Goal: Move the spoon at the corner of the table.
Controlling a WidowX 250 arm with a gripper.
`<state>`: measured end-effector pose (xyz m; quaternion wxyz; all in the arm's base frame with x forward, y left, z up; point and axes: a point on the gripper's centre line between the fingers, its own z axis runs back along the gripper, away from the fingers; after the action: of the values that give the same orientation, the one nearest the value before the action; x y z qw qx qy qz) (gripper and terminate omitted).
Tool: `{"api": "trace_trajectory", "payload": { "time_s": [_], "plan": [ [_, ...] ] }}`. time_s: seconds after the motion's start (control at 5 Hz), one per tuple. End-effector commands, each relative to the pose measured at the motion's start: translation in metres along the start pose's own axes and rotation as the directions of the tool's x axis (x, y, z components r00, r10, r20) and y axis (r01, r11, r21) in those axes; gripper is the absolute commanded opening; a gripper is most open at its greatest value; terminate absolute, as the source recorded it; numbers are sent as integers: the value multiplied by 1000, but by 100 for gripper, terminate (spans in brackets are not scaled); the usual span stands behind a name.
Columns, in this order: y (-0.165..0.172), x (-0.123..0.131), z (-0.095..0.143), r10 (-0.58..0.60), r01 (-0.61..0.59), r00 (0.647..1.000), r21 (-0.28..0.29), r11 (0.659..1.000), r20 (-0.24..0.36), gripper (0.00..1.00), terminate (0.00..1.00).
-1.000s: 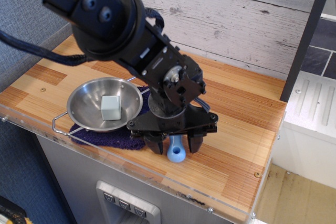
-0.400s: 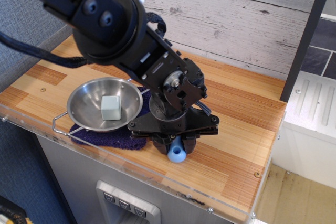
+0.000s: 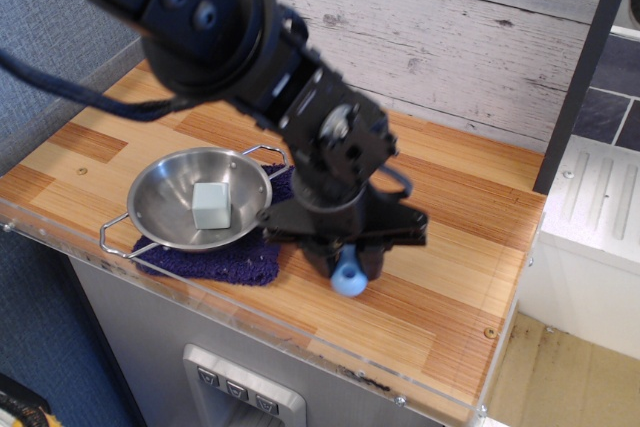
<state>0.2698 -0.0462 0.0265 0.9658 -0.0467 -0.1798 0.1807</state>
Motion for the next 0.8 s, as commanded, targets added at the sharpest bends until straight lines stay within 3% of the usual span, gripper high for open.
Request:
{"api": "trace_trajectory", "payload": {
  "time_s": [0.0, 0.2, 0.6],
  "plan": [
    [-19, 65, 46, 24, -11, 989, -84, 996, 148, 0, 0],
    [-6, 96, 59, 17, -8, 987, -57, 998, 160, 0, 0],
    [40, 143, 52, -1, 4, 996, -28, 1000, 91, 0, 0]
  ]
}}
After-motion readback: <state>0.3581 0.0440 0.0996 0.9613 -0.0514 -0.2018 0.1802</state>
